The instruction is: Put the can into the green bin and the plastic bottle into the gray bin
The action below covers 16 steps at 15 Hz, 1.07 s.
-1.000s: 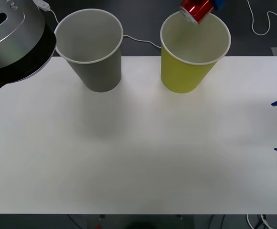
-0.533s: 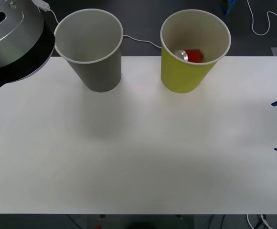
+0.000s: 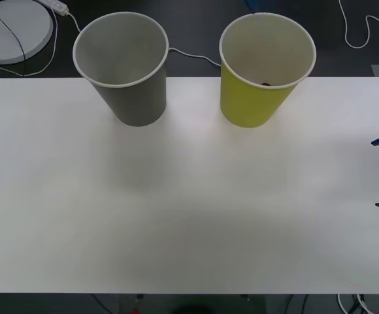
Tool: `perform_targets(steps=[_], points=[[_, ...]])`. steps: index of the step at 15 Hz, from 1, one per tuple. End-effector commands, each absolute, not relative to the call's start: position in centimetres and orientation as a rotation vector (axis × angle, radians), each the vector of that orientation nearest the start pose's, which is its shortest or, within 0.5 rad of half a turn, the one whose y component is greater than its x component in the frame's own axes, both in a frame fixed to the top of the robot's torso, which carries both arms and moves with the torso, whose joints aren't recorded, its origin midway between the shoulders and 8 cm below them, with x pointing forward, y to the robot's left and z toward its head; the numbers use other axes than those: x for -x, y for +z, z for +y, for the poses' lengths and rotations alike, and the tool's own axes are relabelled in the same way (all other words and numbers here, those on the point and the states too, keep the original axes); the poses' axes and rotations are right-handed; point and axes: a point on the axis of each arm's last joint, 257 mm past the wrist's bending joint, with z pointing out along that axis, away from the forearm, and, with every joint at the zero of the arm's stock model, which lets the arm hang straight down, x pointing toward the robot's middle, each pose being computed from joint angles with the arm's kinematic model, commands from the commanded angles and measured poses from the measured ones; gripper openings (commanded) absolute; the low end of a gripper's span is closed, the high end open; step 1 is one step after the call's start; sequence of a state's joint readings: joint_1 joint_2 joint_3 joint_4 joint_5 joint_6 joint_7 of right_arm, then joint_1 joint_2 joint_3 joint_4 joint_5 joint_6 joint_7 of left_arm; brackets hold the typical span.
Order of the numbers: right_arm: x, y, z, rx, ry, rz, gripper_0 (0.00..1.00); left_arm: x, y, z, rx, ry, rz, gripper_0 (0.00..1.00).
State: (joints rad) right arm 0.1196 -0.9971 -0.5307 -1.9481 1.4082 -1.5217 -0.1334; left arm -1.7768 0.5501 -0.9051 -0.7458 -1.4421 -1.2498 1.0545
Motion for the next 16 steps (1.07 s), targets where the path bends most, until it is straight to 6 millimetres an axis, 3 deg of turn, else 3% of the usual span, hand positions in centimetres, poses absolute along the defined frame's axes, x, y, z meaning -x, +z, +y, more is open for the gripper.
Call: perform_targets(steps=[1,5,10,16], points=[[-34.3,-11.7,-33.2,1.679,0.124,1.604,1.0,-57.1,7.4,1.0,-1.355,-0.323,1.963,1.0],[-34.3,-11.7,-33.2,1.679,0.124,1.604,1.0,-56.3,5.5,8.5,-1.336,-0.304,1.948,1.0],[-34.3,-11.7,-33.2,1.679,0.124,1.604,1.0,-54.5,4.5,15.8,-1.402,-0.274,1.92,1.0],[-34.3,-11.7,-33.2,1.679,0.124,1.604,1.0,-49.0,1.8,22.2,-1.568,-0.255,1.79,1.0]])
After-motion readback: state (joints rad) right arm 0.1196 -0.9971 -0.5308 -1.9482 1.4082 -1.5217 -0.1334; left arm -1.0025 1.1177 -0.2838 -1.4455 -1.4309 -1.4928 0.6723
